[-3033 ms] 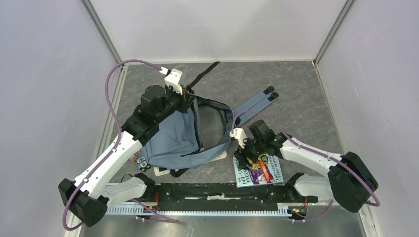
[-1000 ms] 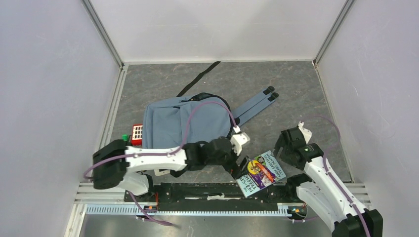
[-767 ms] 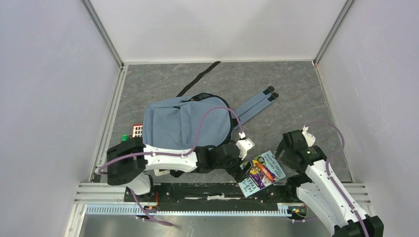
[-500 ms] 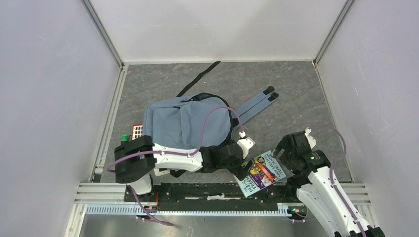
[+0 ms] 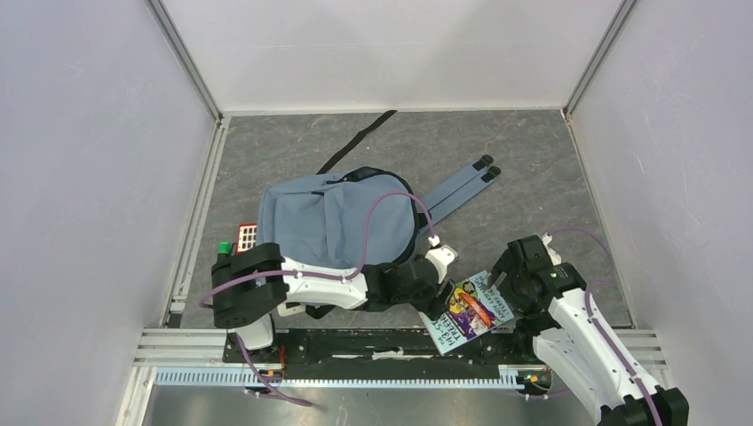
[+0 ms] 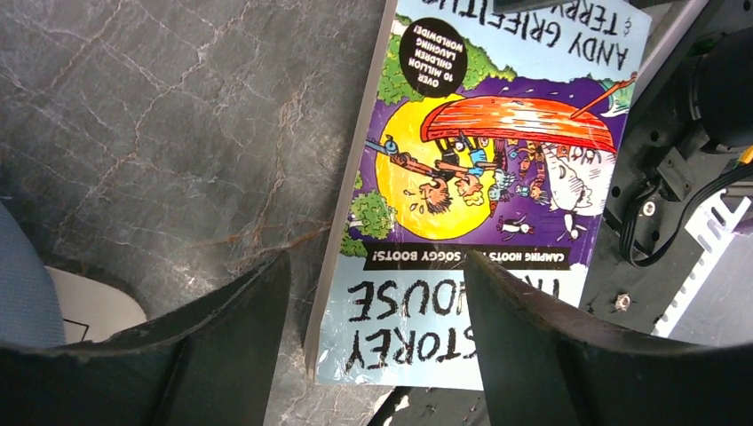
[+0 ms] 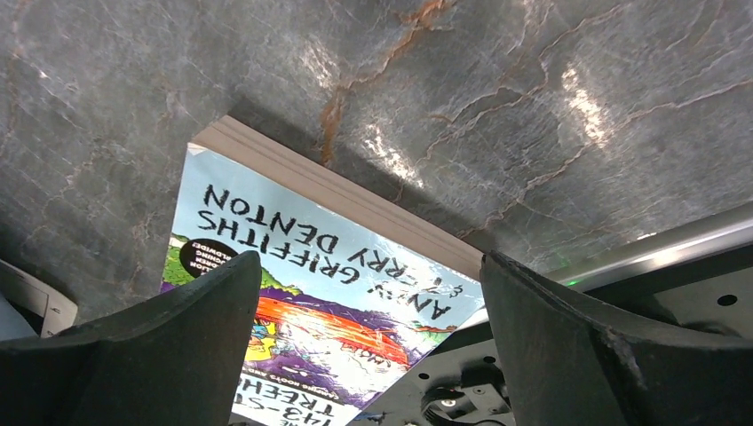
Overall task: Pack the student bag
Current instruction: Pick up the book from the center of the board.
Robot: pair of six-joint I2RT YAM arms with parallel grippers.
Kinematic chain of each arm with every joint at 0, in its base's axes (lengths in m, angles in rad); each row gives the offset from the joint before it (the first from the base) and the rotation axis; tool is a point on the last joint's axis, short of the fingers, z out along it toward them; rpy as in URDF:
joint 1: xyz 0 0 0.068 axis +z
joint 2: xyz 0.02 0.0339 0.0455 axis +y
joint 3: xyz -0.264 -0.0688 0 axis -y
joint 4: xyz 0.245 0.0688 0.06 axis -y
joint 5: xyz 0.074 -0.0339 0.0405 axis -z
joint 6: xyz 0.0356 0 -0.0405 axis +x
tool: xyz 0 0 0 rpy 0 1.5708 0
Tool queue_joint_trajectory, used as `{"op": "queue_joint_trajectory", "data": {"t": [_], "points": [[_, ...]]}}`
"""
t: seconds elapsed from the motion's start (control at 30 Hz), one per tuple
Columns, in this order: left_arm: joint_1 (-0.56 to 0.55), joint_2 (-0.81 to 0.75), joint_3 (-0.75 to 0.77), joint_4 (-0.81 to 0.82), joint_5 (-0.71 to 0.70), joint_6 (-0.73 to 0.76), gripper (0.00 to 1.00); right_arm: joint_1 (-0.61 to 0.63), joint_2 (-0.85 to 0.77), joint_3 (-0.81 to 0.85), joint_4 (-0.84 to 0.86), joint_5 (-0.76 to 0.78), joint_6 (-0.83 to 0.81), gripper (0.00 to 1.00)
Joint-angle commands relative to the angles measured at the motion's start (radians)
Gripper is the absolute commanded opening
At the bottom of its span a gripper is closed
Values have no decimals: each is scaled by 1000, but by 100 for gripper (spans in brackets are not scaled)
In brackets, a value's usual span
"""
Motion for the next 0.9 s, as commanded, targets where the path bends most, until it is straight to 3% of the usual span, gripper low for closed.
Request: {"op": "queue_joint_trajectory", "data": {"t": [0.0, 0.17, 0.33, 0.43, 0.63, 0.87], "points": [[-1, 16, -22, 62, -38, -54, 75, -4, 23, -30, 17, -52, -10, 98], [-10, -72, -40, 19, -88, -79, 74, -4, 58, -48, 136, -102, -33, 96], [-46, -235, -13, -174, -239, -144, 95, -3, 99, -19, 168, -76, -59, 96], [-54, -304, -36, -253, -263, -275, 100, -3, 112, -29, 184, -68, -67, 96], [-66, -350, -171, -135, -132, -524, 100, -3, 134, -50, 231, -73, -83, 96], [-67, -253, -237, 47, -78, -655, 100, -3, 161, -26, 272, -58, -192, 95]]}}
